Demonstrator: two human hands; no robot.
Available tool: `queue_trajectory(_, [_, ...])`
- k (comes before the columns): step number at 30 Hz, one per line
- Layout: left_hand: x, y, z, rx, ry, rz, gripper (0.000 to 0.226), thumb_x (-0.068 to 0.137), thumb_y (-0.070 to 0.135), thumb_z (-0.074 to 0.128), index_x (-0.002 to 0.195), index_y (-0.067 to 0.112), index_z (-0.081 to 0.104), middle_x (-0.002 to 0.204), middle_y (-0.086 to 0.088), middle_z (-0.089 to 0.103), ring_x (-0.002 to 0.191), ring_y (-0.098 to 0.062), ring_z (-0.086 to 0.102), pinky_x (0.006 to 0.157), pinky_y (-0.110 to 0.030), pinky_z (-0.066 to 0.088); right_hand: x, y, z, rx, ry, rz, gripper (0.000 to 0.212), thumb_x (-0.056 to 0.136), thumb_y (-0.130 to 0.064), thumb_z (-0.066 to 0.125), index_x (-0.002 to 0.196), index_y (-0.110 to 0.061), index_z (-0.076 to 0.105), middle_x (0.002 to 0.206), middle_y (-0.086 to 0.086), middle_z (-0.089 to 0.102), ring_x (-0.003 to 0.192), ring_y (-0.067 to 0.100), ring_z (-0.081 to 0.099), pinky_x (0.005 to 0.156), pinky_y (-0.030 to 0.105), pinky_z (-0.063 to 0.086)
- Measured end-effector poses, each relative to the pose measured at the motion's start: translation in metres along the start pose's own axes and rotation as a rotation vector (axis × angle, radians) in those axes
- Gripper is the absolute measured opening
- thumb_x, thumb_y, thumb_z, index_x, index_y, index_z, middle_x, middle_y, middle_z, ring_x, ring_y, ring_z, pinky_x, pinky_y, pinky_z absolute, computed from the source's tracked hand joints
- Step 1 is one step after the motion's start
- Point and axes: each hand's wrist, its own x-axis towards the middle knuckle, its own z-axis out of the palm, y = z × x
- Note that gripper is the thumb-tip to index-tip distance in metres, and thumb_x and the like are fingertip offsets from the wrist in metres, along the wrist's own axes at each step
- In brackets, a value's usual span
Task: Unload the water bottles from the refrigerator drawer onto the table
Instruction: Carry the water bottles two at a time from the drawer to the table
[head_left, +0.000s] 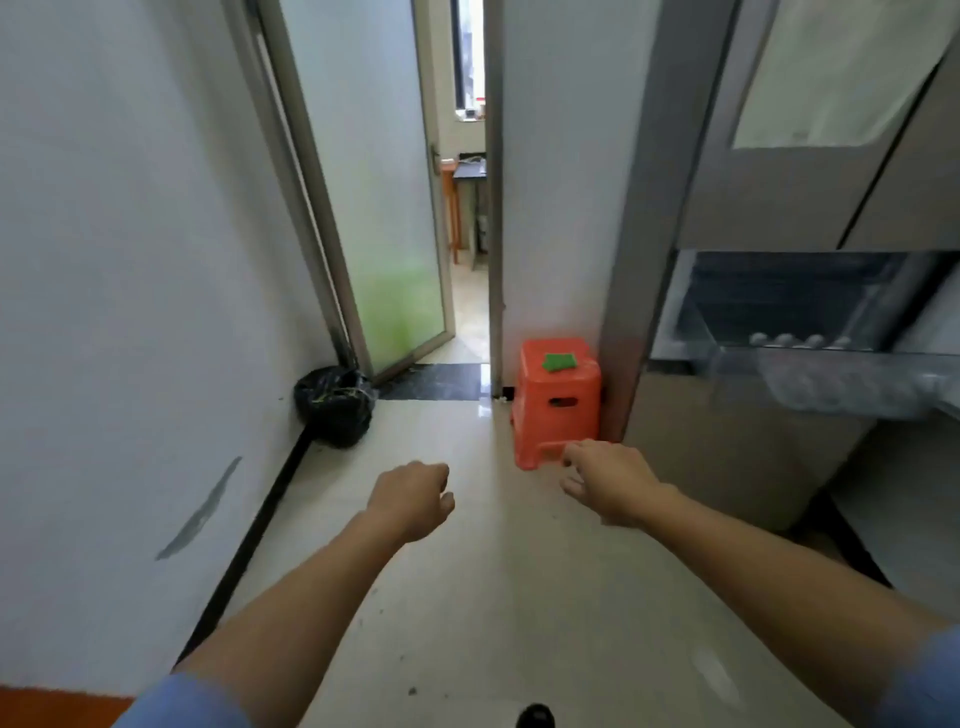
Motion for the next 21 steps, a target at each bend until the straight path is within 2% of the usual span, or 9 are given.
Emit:
queue_trajectory(2, [0.048,0.045,-0.002,0.013,-0.005,0.099,0.030,0.093,0.040,0.046,0.109,0.018,0.059,0.107,-0.007,0.064,0.094,-0.027,0.060,0.076,-0.035,0.046,0.002,0.054,-0.006,0.004,0.005,0.094,0.031,0.093,-0.041,0.050,0.116,-0.022,0.059,0.115,0.004,0.063,0.102,0.027,0.062,0.077,0.035,0.046])
queue_trajectory(7, [0.169,0.149,-0.011,-0.080,-0.015,0.336,0.023,0.091,0.040,0.050,0.100,0.020,0.058,0.100,-0.003,0.066,0.088,-0.023,0.062,0.070,-0.030,0.046,0.012,0.181,-0.026,0.029,0.010,0.341,0.037,0.095,-0.044,0.049,0.123,-0.021,0.055,0.121,0.005,0.061,0.111,0.027,0.059,0.086,0.036,0.047])
queue_trajectory(10, [0.231,0.211,-0.021,-0.117,-0.031,0.465,0.023,0.090,0.039,0.050,0.094,0.018,0.060,0.098,-0.006,0.067,0.087,-0.026,0.064,0.076,-0.035,0.052,0.010,0.247,-0.035,0.058,0.034,0.477,0.037,0.095,-0.045,0.050,0.123,-0.022,0.055,0.121,0.003,0.062,0.109,0.026,0.060,0.086,0.036,0.048])
queue_trajectory(12, [0.267,0.253,-0.027,-0.110,-0.042,0.528,0.024,0.088,0.038,0.050,0.097,0.019,0.061,0.099,-0.008,0.068,0.090,-0.029,0.065,0.079,-0.039,0.054,0.004,0.284,-0.038,0.087,0.065,0.574,0.038,0.094,-0.046,0.051,0.123,-0.022,0.056,0.121,0.003,0.062,0.109,0.025,0.060,0.086,0.036,0.048])
queue_trajectory(16, [0.312,0.329,-0.031,-0.106,-0.084,0.647,0.022,0.088,0.035,0.049,0.097,0.019,0.061,0.102,-0.007,0.067,0.094,-0.029,0.064,0.078,-0.038,0.053,-0.011,0.346,-0.041,0.137,0.060,0.730,0.037,0.092,-0.046,0.053,0.120,-0.022,0.058,0.119,0.004,0.063,0.107,0.026,0.061,0.085,0.035,0.049])
queue_trajectory(21, [0.367,0.407,-0.025,-0.158,-0.082,0.713,0.019,0.090,0.035,0.052,0.097,0.021,0.062,0.099,-0.004,0.067,0.093,-0.025,0.064,0.075,-0.035,0.050,-0.007,0.427,-0.044,0.177,0.092,0.820,0.036,0.092,-0.045,0.054,0.120,-0.023,0.058,0.116,0.003,0.065,0.104,0.025,0.061,0.081,0.034,0.047])
